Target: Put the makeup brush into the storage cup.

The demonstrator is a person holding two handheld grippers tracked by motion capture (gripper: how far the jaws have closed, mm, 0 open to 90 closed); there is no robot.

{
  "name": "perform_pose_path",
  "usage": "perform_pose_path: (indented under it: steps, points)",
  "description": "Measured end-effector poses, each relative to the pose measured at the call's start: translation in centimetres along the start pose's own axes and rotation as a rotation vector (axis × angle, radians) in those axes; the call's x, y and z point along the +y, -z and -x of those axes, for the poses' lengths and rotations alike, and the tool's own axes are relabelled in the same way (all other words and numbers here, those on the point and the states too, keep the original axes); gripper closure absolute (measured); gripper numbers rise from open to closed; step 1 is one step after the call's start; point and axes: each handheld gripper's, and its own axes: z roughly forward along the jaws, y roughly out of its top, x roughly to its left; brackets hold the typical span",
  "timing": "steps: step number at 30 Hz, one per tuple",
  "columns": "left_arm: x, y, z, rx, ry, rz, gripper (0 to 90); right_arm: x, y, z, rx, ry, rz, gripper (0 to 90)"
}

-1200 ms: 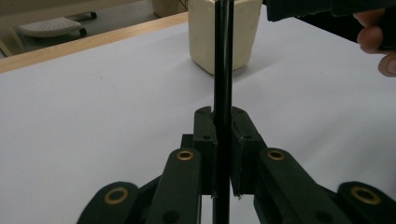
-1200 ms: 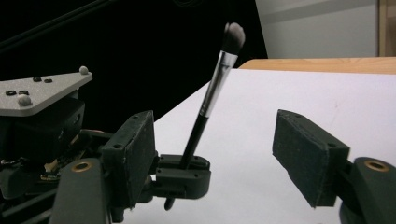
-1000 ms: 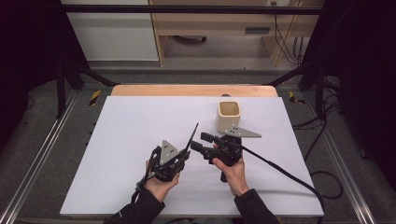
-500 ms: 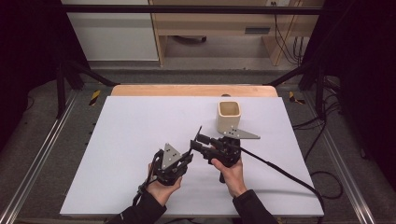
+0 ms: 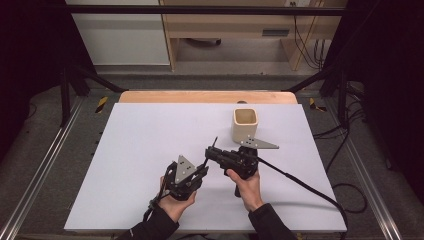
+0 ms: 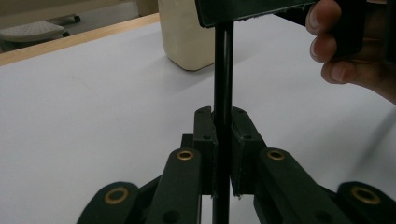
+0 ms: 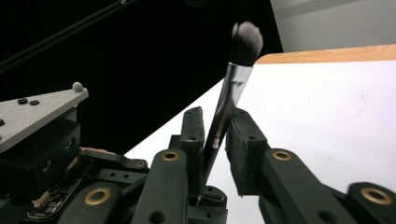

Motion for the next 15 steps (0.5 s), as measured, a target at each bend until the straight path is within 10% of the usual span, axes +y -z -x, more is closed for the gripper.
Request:
perform_pose_path:
  steps: [15]
  points:
    - [-0.04, -0.06, 0.19, -0.015, -0.007, 0.001, 82.0, 0.03, 0.18, -0.08, 0.049, -0.003, -0.001, 83.4]
